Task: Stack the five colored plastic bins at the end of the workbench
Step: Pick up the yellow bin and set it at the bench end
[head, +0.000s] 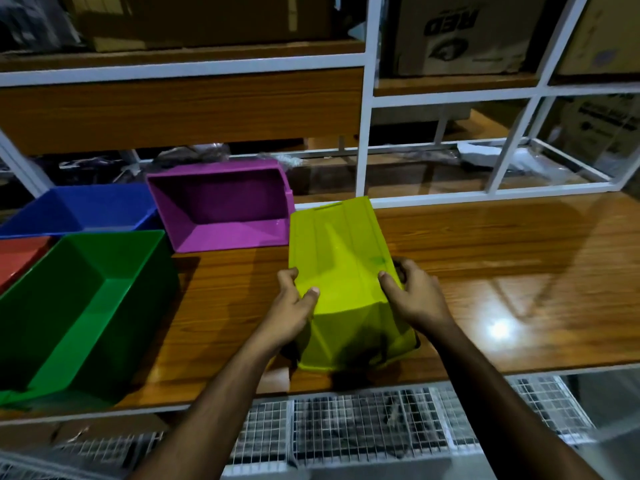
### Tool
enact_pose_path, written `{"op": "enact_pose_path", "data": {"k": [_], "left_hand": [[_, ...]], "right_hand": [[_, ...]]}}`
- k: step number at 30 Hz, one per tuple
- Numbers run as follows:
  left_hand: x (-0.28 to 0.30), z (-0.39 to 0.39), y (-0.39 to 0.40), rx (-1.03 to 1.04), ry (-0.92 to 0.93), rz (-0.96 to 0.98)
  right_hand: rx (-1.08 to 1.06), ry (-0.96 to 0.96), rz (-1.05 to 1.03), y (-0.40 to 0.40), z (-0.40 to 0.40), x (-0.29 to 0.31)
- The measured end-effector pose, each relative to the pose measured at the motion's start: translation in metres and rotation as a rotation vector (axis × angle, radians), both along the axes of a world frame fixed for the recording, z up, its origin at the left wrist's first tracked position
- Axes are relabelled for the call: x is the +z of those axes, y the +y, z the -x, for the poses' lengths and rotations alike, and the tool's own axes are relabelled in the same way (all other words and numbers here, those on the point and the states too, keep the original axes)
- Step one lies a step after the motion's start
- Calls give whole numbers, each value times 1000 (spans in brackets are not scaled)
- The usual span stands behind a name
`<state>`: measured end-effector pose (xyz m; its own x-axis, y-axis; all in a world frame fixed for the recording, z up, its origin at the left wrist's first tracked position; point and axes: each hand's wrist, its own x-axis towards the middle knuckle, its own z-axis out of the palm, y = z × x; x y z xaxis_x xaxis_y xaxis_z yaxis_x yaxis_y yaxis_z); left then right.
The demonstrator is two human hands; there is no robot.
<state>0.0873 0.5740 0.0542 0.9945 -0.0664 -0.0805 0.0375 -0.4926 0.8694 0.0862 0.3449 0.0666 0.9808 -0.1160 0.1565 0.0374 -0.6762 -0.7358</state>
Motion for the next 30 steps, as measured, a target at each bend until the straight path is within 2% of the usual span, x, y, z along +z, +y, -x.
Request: {"op": "enact_pose_path", "data": {"k": [3,6,8,11,13,15,18,20,23,28,30], "left_hand": [[1,-4,0,-15,-36,-210],[14,-6,-6,-15,-1,-204],[26,-10,-10,15,29,-138],[38,-19,-11,116,92,104],[41,-24,-8,131,128,188],[38,-30,-1,127,125,231],[36,-36,10,112,86,342],[43,-30,15,81,52,409],[55,-21,20,-22,-9,454],[55,-19,32,-137,-113,393],[51,-17,30,-92,-146,339]], "right_hand": [[77,-85,96,13,2,23],[109,-123,148,30,7,40],[159,-149,114,43,10,45],[312,-176,101,54,15,56],[371,-181,87,53,14,62],[327,-141,136,46,8,62],[104,50,302,38,2,54],[28,137,180,34,-1,48],[37,113,-155,30,-2,44],[66,125,-616,40,-3,49],[62,124,-693,46,-4,55]]}}
